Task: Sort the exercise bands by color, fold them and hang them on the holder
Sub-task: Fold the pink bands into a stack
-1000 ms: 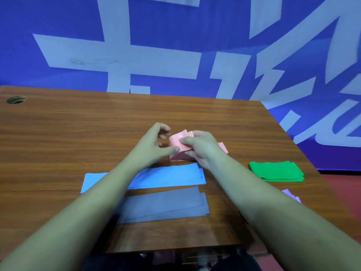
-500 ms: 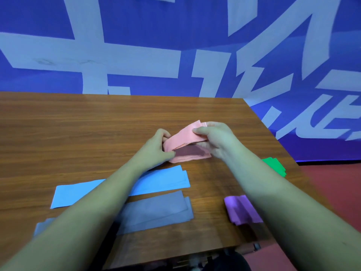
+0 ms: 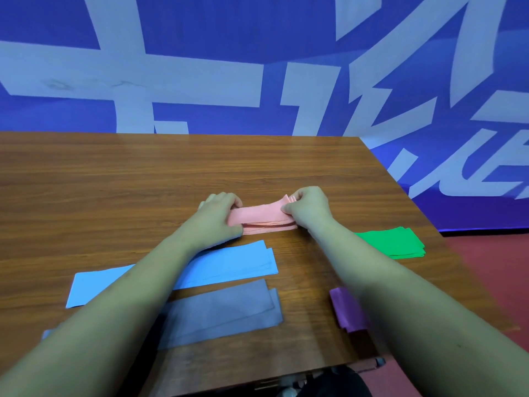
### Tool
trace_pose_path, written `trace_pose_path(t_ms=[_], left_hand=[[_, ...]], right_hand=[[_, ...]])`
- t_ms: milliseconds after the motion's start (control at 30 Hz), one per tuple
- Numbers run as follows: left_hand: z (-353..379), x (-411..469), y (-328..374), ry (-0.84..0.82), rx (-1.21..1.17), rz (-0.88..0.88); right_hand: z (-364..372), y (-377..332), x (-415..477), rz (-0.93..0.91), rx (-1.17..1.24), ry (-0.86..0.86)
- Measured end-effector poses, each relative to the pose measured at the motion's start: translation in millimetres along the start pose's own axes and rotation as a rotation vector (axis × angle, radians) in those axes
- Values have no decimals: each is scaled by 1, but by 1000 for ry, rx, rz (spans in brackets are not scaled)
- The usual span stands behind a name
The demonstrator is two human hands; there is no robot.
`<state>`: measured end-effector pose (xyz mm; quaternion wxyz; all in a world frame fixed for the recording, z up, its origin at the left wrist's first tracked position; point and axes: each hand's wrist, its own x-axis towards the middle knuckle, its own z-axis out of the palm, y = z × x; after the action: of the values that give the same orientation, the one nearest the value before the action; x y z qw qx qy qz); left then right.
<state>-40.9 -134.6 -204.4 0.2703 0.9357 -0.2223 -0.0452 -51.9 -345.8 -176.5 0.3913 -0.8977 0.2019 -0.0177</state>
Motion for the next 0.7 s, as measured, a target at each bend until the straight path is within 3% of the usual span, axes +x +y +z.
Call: trace_pose_path(t_ms=[167, 333, 400, 500, 700], left_hand=[[-3, -3, -8, -3, 45, 24], [-8, -8, -11, -43, 80, 2], [-16, -18, -12, -35, 66, 1], [-29, -43, -15, 52, -11, 3], [-48, -125, -21, 223, -123, -77]], right_hand=[[12, 17, -1, -122, -71, 60], [23, 17, -13, -348, -405, 201], [21, 9, -24, -393, -408, 227], [15, -7, -50, -474, -313, 171], [32, -22, -139, -657, -180, -100]])
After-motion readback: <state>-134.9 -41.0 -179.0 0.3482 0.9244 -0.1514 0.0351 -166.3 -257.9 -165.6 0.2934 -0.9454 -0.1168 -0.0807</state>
